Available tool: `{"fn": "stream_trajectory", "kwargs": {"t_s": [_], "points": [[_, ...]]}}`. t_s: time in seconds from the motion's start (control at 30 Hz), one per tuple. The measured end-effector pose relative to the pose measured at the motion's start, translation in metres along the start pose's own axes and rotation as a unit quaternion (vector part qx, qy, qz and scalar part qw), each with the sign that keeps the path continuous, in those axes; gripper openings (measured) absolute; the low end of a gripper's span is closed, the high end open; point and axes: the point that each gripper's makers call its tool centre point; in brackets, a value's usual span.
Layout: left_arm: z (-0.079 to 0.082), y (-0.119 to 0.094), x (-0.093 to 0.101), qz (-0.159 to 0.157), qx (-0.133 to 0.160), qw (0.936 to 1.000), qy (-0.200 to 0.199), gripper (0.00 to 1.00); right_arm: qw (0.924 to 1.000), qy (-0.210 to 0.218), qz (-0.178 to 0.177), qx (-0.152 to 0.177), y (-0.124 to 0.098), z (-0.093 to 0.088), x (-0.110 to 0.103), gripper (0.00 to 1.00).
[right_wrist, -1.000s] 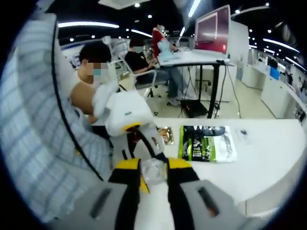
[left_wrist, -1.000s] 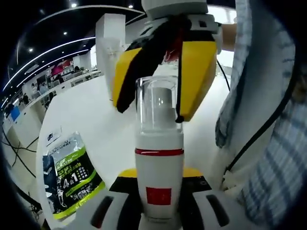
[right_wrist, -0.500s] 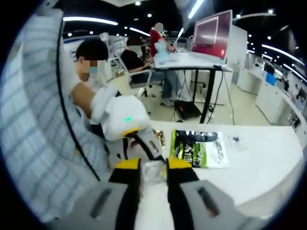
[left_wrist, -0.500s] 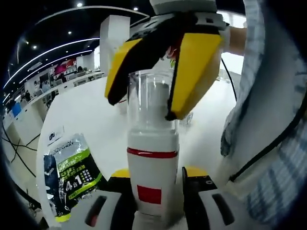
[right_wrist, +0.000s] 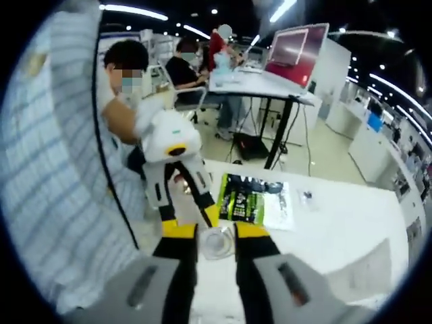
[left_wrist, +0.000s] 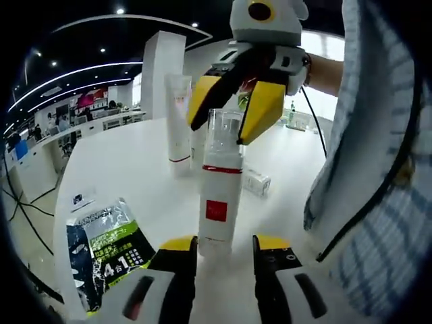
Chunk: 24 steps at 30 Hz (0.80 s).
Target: Arrange the skincare products in the storage area until every visible bottle or jar stands upright without overlapping.
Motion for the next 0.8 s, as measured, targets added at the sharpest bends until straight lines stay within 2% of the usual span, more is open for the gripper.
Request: {"fn": "stream_trajectory", "kwargs": {"t_s": [0.1, 0.2, 0.27, 0.43, 0.57, 0.63, 0.7, 0.77, 0.8], "points": [[0.006, 0.002, 0.000, -0.002, 0.009, 1.0000, 0.003, 0.27, 1.0000, -0.005, 0.003, -0.005, 0.003, 0.000, -0.002, 0.19], [0.007, 0.011, -0.001, 0.003, -0.005, 0.9997, 0.024, 0.21, 0.9999, -0.010, 0.011, -0.009, 0.007, 0.000, -0.006, 0.19], [0.007, 0.017, -0.001, 0.003, -0.009, 0.9996, 0.026, 0.21, 0.9997, -0.018, 0.006, -0.015, 0.009, -0.001, -0.005, 0.19], [0.009, 0.025, 0.004, -0.003, -0.003, 0.9997, 0.024, 0.20, 0.9998, -0.016, 0.012, -0.004, 0.009, 0.002, -0.006, 0.19], [0.013, 0.028, 0.000, 0.017, 0.016, 0.9996, 0.013, 0.20, 0.9997, -0.021, -0.003, 0.009, 0.010, 0.003, -0.003, 0.20], [0.014, 0.031, -0.004, 0.033, 0.020, 0.9992, 0.014, 0.19, 0.9997, -0.003, -0.014, 0.020, 0.006, 0.003, 0.001, 0.20], [0.005, 0.036, -0.008, 0.046, -0.009, 0.9989, 0.010, 0.19, 0.9982, 0.019, -0.030, 0.048, -0.003, 0.006, 0.009, 0.21], [0.002, 0.042, -0.009, 0.050, -0.012, 0.9986, 0.007, 0.19, 0.9957, 0.047, -0.042, 0.069, -0.014, 0.003, 0.014, 0.23], [0.001, 0.042, -0.012, 0.065, -0.016, 0.9977, 0.008, 0.19, 0.9941, 0.058, -0.053, 0.075, -0.019, 0.000, 0.018, 0.23]]}}
Point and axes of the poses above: the point that each gripper's makers call its tool centre point, and the gripper's own axes: y roughly forward along the fingers, x roughly to its right, z roughly out of its top, and after that the axes turned 7 degrees about -x, right-handed
